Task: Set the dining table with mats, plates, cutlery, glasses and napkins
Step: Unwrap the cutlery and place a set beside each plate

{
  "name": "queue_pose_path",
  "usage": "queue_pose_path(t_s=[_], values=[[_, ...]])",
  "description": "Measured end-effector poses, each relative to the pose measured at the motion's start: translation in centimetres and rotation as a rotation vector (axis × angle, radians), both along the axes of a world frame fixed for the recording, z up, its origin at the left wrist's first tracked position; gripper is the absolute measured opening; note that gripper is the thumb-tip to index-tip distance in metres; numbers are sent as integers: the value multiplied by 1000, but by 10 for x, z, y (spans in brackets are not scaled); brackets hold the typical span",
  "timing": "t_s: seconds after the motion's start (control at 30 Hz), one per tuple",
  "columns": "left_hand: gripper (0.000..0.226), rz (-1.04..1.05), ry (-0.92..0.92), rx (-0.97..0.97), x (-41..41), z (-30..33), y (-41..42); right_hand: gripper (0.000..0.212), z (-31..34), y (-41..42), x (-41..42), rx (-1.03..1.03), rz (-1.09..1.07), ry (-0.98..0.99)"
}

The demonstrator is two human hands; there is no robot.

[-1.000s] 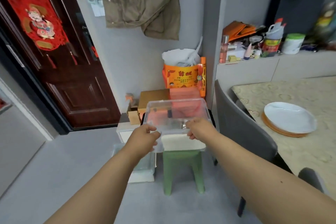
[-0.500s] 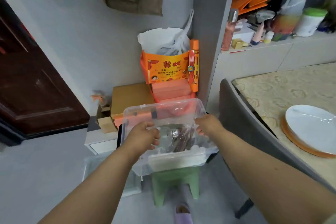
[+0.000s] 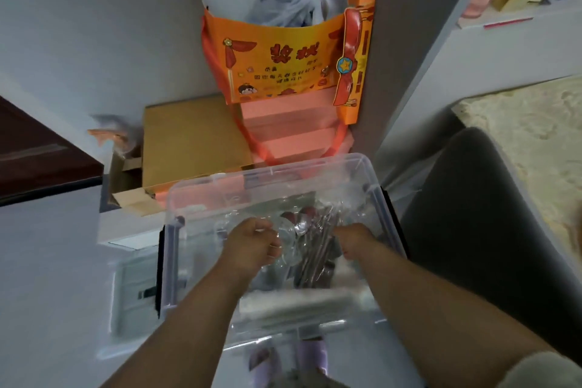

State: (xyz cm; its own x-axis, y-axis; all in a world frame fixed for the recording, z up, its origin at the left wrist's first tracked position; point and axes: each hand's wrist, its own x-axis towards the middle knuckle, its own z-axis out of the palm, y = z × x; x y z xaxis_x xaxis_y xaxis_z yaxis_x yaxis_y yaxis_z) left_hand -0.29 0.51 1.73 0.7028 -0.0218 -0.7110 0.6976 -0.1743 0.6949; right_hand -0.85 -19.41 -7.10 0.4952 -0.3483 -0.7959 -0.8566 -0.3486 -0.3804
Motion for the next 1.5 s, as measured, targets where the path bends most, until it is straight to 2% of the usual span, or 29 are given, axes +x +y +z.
queue_pose_path(t_s=[0.23,0.37,0.4,0.7,0.8,1.17,1.4,1.5], values=[[15,75,6,-46,19,-47,-4,47,-56,25,13,-57,-34,111],[16,71,-6,-33,20,-61,4,92,-71,41,13,-12,-135,166],[16,60,-9,-19,20,-65,6,97,-73,45,13,-15,-157,177],[16,80,-3,-36,17,-83,18,96,-96,69,15,-250,-164,192],[16,76,0,-35,17,-88,20,96,-100,71,18,-242,-182,188],[16,60,21,-44,16,-98,16,84,-100,57,12,-2,-332,-17],[14,79,39,-70,18,-101,12,21,-111,46,12,224,-480,10],[14,85,48,-77,17,-102,9,11,-113,37,13,357,-485,40]])
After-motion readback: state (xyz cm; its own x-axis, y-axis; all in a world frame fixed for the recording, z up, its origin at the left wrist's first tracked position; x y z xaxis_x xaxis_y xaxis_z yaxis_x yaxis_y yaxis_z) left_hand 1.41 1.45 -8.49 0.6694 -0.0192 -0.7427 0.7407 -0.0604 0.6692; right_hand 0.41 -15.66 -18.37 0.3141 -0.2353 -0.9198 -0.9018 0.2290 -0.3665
